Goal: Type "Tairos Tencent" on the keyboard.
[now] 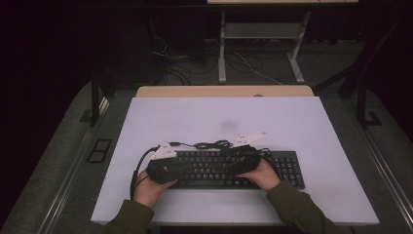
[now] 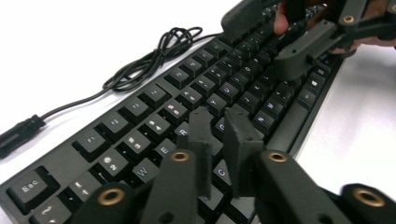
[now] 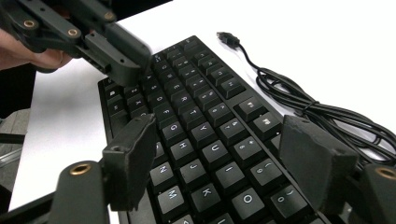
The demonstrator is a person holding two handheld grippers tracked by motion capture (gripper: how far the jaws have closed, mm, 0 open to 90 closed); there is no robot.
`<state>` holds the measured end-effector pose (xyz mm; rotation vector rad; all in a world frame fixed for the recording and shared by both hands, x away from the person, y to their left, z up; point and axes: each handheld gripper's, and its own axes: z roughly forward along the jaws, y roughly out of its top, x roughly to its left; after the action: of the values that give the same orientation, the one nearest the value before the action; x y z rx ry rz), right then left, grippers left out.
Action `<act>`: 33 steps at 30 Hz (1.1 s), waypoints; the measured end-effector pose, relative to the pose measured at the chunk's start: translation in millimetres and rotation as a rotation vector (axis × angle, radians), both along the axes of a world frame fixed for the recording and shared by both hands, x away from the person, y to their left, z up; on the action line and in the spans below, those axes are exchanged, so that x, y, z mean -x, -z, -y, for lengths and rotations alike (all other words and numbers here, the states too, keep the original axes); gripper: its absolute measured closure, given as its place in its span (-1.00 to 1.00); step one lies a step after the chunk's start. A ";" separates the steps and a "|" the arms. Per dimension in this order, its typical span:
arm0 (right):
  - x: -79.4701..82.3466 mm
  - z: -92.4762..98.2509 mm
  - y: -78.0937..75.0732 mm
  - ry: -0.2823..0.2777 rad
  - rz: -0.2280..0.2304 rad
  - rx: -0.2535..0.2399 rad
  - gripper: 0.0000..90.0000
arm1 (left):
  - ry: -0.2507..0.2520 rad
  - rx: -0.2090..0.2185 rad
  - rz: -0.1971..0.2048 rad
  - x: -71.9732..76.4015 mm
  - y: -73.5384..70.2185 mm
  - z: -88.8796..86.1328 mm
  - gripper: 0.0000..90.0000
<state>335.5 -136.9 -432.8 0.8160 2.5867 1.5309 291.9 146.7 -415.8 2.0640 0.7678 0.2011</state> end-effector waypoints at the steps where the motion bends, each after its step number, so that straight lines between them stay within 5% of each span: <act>1: -0.3 0.4 0.1 0.003 0.000 -0.002 -0.43 | 0.007 -0.002 -0.001 0.1 0.1 -0.3 0.88; 11: -3.0 4.3 1.8 0.026 0.007 -0.005 -0.53 | 0.049 -0.009 -0.048 1.0 8.5 3.7 0.98; 33: -3.5 5.8 0.9 0.029 0.020 0.005 -0.55 | 0.090 -0.076 -0.074 -2.3 18.2 9.6 0.98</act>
<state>339.1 -142.7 -433.7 0.8301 2.5520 1.5161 294.2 137.1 -434.0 2.1828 0.7197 0.1058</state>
